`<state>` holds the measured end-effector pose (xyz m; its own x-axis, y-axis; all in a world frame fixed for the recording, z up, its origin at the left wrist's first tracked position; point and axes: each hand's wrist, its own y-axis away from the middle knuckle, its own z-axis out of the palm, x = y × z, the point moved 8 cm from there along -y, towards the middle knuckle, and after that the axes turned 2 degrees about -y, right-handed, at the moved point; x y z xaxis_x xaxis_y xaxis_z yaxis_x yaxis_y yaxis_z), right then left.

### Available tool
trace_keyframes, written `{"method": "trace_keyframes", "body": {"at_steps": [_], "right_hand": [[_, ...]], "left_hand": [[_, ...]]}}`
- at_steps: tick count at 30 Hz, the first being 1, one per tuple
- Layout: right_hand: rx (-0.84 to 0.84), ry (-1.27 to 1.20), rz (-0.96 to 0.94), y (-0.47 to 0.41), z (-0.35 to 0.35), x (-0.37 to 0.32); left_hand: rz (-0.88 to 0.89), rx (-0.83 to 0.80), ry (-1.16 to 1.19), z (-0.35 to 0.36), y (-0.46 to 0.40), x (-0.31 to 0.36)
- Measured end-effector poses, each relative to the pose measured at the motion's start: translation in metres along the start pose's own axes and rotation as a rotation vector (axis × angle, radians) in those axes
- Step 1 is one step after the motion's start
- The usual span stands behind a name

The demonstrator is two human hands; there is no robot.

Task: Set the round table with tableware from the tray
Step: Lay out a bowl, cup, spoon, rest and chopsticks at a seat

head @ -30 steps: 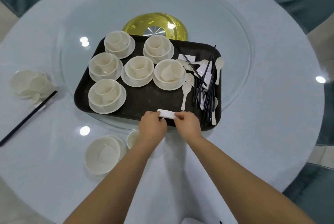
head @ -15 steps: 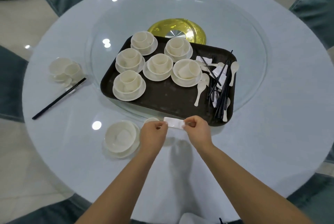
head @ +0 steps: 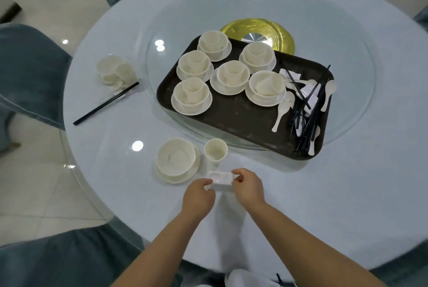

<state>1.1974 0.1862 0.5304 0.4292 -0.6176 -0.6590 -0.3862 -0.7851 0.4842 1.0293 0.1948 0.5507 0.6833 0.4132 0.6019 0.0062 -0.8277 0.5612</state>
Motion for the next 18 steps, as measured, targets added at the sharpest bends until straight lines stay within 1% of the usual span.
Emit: {"method": "trace_keyframes", "body": {"at_steps": [4, 8, 12, 18], "right_hand": [[-0.068, 0.037, 0.025, 0.001, 0.006, 0.008], [-0.121, 0.057, 0.005, 0.002, 0.010, 0.008], [-0.156, 0.079, -0.047, 0.000, 0.014, 0.002], [-0.164, 0.112, -0.035, -0.009, 0.012, -0.012]], "left_hand": [[-0.028, -0.087, -0.008, 0.010, 0.003, -0.010], [0.020, -0.168, -0.016, 0.017, 0.006, -0.010], [0.029, -0.168, -0.003, 0.014, 0.003, -0.011], [-0.009, -0.120, 0.054, 0.006, 0.000, -0.014]]}}
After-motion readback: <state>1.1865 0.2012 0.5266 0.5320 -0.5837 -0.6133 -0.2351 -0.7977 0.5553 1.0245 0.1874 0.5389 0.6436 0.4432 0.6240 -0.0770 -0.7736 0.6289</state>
